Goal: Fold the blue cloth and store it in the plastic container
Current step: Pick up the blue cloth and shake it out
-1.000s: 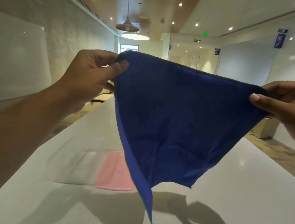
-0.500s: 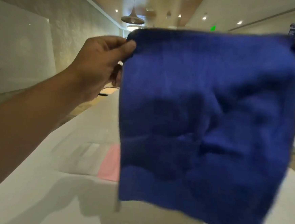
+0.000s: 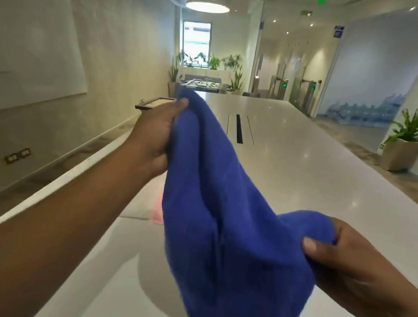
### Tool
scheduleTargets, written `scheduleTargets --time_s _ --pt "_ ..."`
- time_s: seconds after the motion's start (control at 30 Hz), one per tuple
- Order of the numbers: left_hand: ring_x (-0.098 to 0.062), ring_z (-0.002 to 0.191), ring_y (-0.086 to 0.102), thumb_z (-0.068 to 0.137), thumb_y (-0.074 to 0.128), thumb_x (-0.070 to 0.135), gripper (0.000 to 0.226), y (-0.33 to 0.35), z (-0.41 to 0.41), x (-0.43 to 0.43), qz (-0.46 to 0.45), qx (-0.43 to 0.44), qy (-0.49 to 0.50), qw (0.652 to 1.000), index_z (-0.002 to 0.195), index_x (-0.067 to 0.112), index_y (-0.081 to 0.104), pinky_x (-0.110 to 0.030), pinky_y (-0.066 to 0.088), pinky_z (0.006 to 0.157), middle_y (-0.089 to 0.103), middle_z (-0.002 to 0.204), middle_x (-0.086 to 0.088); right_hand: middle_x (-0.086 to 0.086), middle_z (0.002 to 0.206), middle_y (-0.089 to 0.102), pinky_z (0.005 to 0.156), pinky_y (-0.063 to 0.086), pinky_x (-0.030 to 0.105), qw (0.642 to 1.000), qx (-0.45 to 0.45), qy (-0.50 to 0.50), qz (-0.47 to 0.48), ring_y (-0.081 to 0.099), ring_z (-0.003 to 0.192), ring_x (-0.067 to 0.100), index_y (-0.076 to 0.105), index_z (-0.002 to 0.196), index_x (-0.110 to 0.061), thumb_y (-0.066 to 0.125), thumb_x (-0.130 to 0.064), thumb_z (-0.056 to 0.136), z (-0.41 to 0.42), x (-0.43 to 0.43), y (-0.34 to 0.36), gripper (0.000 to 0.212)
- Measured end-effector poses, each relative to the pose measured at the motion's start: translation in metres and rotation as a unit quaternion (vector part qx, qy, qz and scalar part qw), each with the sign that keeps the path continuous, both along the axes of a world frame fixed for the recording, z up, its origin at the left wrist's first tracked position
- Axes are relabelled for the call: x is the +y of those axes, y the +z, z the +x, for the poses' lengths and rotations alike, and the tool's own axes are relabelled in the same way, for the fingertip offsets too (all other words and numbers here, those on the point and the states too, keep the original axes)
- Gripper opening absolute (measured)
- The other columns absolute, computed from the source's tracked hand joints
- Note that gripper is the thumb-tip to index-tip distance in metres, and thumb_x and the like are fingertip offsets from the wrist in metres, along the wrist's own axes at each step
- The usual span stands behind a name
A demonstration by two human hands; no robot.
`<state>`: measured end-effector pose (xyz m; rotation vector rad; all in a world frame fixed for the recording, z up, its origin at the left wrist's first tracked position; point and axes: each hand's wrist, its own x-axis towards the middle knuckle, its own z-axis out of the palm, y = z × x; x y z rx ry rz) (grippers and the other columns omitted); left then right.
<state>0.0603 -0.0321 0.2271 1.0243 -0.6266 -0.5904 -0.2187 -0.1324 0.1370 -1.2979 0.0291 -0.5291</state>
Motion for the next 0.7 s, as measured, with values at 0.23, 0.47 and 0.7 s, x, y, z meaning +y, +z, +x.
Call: scheduleTargets --time_s 0.23,0.47,0.7 --pt "-0.037 0.119 0.057 0.085 0.041 0.069 0.079 -0.154 -0.055 0.025 0.105 0.235 -0.239 0.936 0.125 0.004 0.062 -0.045 0.038 0.106 0.063 0.126 -0.022 0.012 0.082 0.077 0.065 0.06 0.037 0.976 0.025 -0.084 0.201 0.075 0.074 0.026 0.079 0.086 -0.011 0.084 -0.022 0.063 0.016 -0.003 -0.006 0.026" --pt "-0.024 0.085 0.067 0.078 0.068 0.02 0.037 -0.192 -0.085 0.035 0.143 0.124 -0.197 0.962 0.106 -0.005 0.068 -0.031 0.056 0.075 0.071 0.103 -0.022 0.011 0.087 0.075 0.064 0.059 0.039 0.963 0.141 -0.176 0.15 0.073 0.076 0.025 0.078 0.089 -0.014 0.077 -0.025 0.068 -0.008 -0.027 -0.015 0.023" --pt "-0.017 0.076 0.07 0.091 0.058 0.019 0.022 -0.173 -0.061 0.04 0.119 0.1 -0.034 0.987 0.105 0.004 0.066 -0.026 0.057 0.066 0.076 0.093 -0.011 0.02 0.097 0.077 0.07 0.054 0.04 0.912 0.348 -0.216 -0.009 0.075 0.081 0.033 0.079 0.093 -0.008 0.077 -0.027 0.065 -0.037 -0.046 -0.011 0.033"
